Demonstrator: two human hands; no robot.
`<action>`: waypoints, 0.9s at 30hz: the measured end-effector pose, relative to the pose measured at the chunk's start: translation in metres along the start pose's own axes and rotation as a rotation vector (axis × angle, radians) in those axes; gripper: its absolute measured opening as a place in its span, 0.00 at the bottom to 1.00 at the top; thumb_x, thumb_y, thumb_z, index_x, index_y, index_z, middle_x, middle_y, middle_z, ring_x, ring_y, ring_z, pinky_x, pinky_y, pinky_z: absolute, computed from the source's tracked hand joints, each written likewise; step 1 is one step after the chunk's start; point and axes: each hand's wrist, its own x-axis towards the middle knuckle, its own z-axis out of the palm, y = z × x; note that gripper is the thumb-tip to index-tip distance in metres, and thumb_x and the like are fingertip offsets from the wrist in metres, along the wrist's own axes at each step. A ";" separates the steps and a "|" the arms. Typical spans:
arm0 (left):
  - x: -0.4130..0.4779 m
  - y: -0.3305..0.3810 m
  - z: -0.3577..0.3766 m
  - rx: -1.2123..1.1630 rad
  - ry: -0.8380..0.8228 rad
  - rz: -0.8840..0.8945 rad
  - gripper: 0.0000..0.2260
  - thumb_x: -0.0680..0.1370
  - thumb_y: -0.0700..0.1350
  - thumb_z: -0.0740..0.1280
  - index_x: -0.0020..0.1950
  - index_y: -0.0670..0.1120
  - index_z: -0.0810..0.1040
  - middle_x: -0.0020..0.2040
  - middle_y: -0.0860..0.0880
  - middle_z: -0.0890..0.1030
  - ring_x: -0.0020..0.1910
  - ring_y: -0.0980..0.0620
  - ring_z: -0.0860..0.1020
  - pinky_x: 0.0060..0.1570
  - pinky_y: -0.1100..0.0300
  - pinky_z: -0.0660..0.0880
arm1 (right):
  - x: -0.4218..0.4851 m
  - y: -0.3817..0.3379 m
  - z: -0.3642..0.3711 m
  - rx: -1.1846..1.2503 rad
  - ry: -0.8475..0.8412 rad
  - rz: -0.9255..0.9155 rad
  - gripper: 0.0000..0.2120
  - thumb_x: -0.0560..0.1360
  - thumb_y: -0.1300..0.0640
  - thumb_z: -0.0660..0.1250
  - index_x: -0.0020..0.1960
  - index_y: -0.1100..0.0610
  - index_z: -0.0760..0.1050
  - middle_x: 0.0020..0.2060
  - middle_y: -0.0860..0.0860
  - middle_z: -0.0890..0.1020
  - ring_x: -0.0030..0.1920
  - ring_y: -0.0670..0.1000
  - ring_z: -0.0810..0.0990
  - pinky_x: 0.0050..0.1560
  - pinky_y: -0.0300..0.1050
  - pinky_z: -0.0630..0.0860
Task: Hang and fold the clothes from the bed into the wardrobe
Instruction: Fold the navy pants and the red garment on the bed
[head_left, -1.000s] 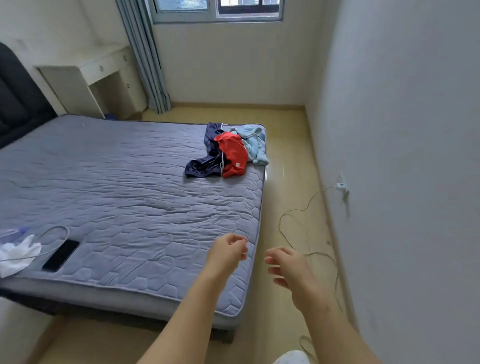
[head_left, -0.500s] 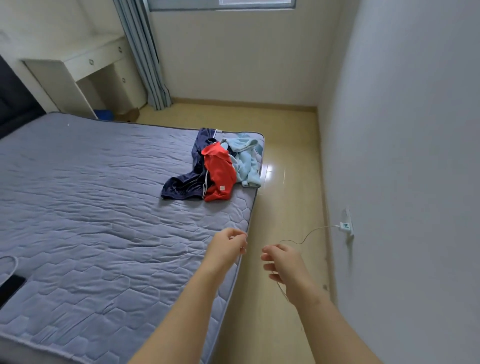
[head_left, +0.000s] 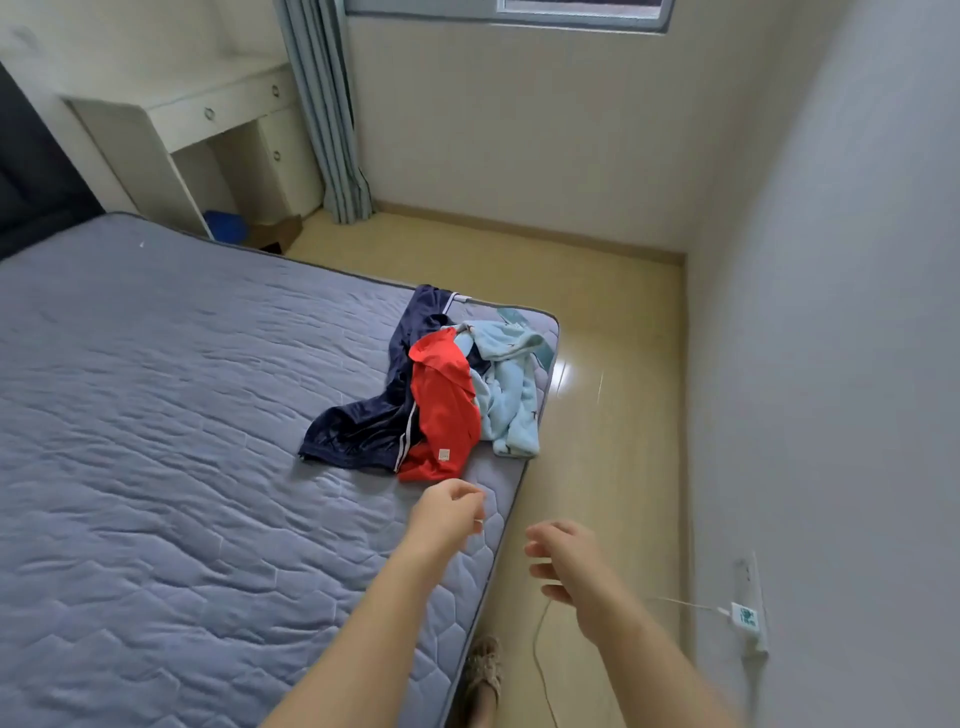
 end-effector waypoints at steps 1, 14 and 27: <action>0.022 0.012 -0.002 0.003 0.001 -0.010 0.07 0.77 0.41 0.61 0.41 0.49 0.76 0.35 0.51 0.78 0.32 0.56 0.76 0.30 0.64 0.67 | 0.019 -0.015 0.000 -0.020 0.001 0.009 0.06 0.76 0.61 0.61 0.41 0.56 0.73 0.32 0.50 0.74 0.32 0.48 0.70 0.31 0.37 0.62; 0.215 0.109 -0.030 -0.063 0.073 -0.146 0.06 0.78 0.42 0.59 0.47 0.47 0.76 0.38 0.51 0.77 0.34 0.55 0.75 0.31 0.63 0.66 | 0.217 -0.160 0.019 -0.126 -0.095 0.081 0.06 0.74 0.63 0.60 0.39 0.57 0.70 0.33 0.52 0.72 0.27 0.48 0.66 0.29 0.37 0.59; 0.407 0.129 0.000 -0.160 0.321 -0.470 0.09 0.76 0.42 0.59 0.38 0.51 0.75 0.36 0.51 0.78 0.34 0.52 0.76 0.30 0.65 0.66 | 0.452 -0.264 0.029 -0.476 -0.361 0.184 0.05 0.77 0.60 0.59 0.45 0.58 0.74 0.37 0.52 0.76 0.36 0.50 0.73 0.35 0.40 0.67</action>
